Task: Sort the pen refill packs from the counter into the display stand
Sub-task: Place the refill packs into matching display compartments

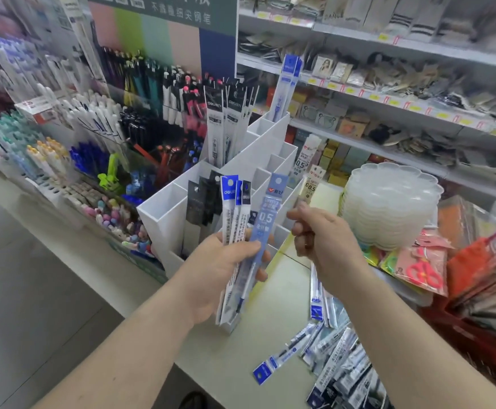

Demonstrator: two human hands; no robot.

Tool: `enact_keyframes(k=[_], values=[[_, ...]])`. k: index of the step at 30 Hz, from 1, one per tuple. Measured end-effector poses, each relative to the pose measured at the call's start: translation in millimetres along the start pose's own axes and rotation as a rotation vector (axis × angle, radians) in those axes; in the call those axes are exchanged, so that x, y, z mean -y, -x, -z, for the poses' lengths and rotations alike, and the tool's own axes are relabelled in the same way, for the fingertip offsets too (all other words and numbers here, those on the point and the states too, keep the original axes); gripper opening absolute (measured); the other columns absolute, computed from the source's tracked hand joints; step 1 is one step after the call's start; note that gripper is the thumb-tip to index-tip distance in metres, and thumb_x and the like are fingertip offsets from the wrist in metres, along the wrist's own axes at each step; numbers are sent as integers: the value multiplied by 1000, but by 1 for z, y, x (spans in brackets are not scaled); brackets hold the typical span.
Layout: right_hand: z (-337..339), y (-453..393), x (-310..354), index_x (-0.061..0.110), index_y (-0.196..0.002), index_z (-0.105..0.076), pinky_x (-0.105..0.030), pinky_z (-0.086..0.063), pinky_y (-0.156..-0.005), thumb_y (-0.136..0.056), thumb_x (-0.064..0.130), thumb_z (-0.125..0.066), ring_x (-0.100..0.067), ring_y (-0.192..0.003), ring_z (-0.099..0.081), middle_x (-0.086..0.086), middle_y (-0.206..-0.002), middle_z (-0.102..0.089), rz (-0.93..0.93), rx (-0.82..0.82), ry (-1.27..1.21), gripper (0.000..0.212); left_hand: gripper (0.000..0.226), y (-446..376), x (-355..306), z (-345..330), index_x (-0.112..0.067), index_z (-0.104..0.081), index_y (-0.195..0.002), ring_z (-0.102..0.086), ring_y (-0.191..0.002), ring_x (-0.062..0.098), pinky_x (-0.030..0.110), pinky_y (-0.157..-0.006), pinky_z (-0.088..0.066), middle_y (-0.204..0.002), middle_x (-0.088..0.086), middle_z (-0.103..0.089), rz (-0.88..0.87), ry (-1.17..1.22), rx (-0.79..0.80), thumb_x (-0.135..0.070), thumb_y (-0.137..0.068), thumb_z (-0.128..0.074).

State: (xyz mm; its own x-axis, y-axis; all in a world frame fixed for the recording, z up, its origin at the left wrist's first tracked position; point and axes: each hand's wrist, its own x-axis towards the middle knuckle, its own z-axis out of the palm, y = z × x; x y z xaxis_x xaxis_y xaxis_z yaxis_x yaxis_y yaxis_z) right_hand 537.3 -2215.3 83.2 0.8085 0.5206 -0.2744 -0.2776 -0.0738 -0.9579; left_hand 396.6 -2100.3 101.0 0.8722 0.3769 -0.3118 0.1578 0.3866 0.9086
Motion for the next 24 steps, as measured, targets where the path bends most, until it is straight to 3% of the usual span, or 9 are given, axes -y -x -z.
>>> enact_keyframes(k=[2, 4, 6, 8, 12, 15, 19, 22, 24], values=[[-5, 22, 5, 7, -93, -68, -28, -37, -56, -94, 44, -58, -14, -57, -46, -6, -71, -55, 20, 126, 17, 39, 19, -5, 4, -10, -6, -69, -94, -60, -53, 16, 25, -55, -53, -70, 7, -67, 51, 26, 43, -3, -97, -51], [-10, 33, 4, 5, -88, -67, -28, -39, -55, -97, 35, -59, -18, -57, -48, -12, -69, -57, 70, 144, 130, 32, 19, -11, 8, -20, -5, -66, -92, -61, -51, 17, 23, -50, -51, -68, 8, -66, 102, 24, 106, -4, -98, -48], [-7, 35, 4, 2, -83, -65, -28, -42, -53, -99, 22, -57, -22, -55, -49, -10, -63, -59, 87, 41, 115, 27, 20, -16, 12, -26, -5, -65, -95, -64, -54, 20, 23, -48, -50, -70, 10, -66, 164, 28, 163, -10, -100, -47], [4, 35, 7, 6, -79, -64, -29, -47, -62, -101, 19, -52, -19, -61, -56, -3, -65, -64, 80, -91, -10, 29, 23, -22, 16, -26, -7, -66, -102, -63, -58, 20, 25, -51, -50, -73, 9, -65, 212, -35, 170, -19, -102, -47], [26, 45, 15, 9, -83, -57, -34, -54, -58, -105, 25, -45, -21, -54, -57, -6, -59, -57, 64, -129, -313, 29, 30, -29, 21, -23, -8, -66, -105, -36, -39, 9, 21, -42, -31, -55, -1, -41, 282, -14, 206, -33, -98, -50], [29, 54, 15, 7, -87, -58, -36, -50, -54, -104, 29, -44, -21, -46, -51, -6, -56, -49, 37, -106, -304, 30, 34, -32, 20, -26, -10, -62, -102, -27, -40, 8, 23, -44, -23, -58, -2, -32, 355, 151, 287, -39, -86, -53], [29, 58, 10, 7, -93, -63, -29, -44, -44, -103, 24, -49, -18, -42, -46, -5, -60, -48, 70, -138, -125, 25, 33, -33, 20, -33, -5, -56, -107, -39, -52, 15, 28, -53, -30, -66, 3, -46, 299, 172, 276, -15, -75, -55], [22, 56, 2, 7, -91, -64, -24, -36, -44, -97, 16, -61, -10, -42, -43, 2, -56, -50, 130, -168, 41, 11, 27, -32, 21, -39, -3, -55, -123, -57, -65, 18, 30, -62, -48, -83, 8, -62, 150, -52, 237, -1, -100, -41], [17, 54, -2, 9, -89, -64, -24, -45, -51, -92, 15, -69, -8, -48, -55, 6, -56, -58, 143, -171, 107, 8, 31, -28, 21, -43, -14, -60, -124, -64, -74, 16, 32, -74, -56, -95, 7, -71, 72, -219, 277, -6, -106, -37]])
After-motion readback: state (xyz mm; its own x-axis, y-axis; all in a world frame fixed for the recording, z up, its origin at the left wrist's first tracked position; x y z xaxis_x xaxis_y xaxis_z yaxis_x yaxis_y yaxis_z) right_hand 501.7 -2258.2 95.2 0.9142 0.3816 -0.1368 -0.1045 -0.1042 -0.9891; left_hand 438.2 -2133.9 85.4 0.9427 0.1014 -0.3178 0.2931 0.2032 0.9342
